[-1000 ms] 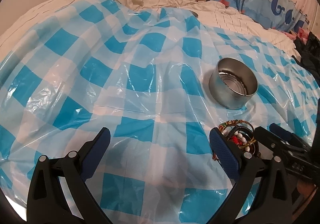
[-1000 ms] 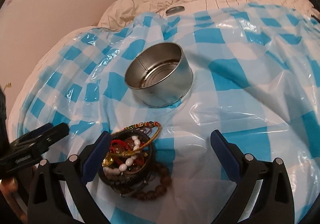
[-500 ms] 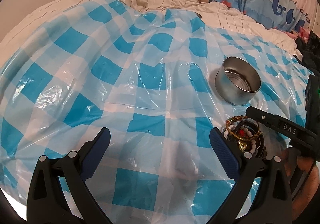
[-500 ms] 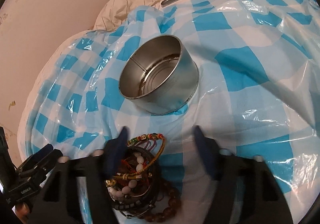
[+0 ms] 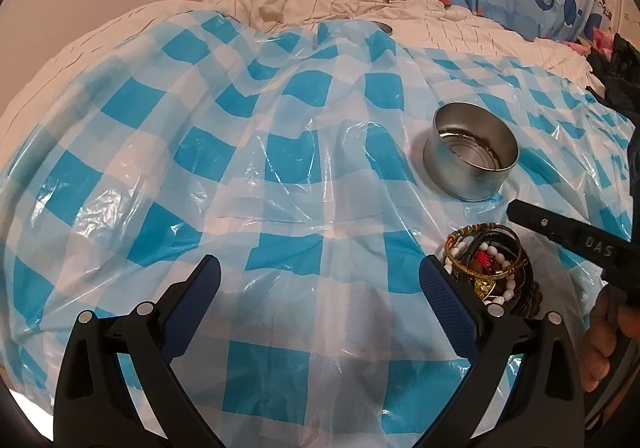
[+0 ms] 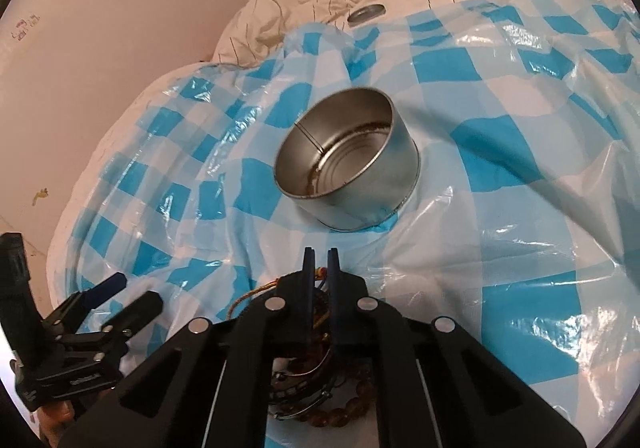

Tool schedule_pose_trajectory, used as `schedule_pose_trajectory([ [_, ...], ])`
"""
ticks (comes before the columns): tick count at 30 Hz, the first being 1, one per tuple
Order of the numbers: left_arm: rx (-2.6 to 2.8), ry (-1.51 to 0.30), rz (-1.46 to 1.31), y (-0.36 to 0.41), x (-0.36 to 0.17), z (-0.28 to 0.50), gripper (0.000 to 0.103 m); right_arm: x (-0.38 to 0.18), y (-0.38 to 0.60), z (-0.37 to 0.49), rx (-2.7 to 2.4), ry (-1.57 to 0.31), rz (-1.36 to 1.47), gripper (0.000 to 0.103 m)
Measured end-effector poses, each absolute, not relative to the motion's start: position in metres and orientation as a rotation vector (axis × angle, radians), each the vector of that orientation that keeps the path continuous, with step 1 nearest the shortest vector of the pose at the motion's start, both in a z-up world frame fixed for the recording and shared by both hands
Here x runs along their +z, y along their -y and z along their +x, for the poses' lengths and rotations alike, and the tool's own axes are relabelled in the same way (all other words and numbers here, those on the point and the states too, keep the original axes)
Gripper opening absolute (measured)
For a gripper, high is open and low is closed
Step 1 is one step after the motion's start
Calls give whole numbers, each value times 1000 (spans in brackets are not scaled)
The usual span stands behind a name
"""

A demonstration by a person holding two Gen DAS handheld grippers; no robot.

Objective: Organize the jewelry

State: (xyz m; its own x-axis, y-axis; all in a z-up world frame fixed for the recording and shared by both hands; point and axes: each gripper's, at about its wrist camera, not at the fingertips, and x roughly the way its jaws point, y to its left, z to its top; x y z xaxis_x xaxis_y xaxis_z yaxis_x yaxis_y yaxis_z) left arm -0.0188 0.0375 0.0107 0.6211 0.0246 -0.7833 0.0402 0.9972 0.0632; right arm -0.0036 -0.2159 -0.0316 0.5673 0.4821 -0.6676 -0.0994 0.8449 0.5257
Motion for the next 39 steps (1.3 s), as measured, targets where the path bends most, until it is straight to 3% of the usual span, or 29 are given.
schedule_pose_trajectory([
  [11, -10, -911, 69, -34, 7, -12, 95, -2, 241, -18, 376, -835, 517, 7],
  [13, -8, -914, 60, -35, 7, -11, 95, -11, 244, -14, 357, -884, 535, 38],
  [14, -7, -914, 58, -35, 7, -11, 95, -18, 249, -13, 336, -911, 569, 69],
  [19, -16, -914, 62, -34, 6, -11, 95, -37, 240, -6, 378, -1001, 617, 71],
  [22, -15, -919, 57, -37, 5, -11, 95, -42, 224, 5, 394, -1032, 568, 64],
  [25, -10, -918, 41, -42, 7, -12, 95, -57, 212, 13, 391, -1078, 548, 46],
  [27, -10, -915, 31, -45, 8, -13, 95, -57, 215, 14, 395, -1062, 559, 18],
  [29, -11, -917, 28, -45, 8, -13, 95, -51, 217, 11, 400, -1022, 562, 7],
  [39, -125, -924, 79, -11, -1, -9, 95, 13, 248, -18, 443, -762, 587, 4],
])
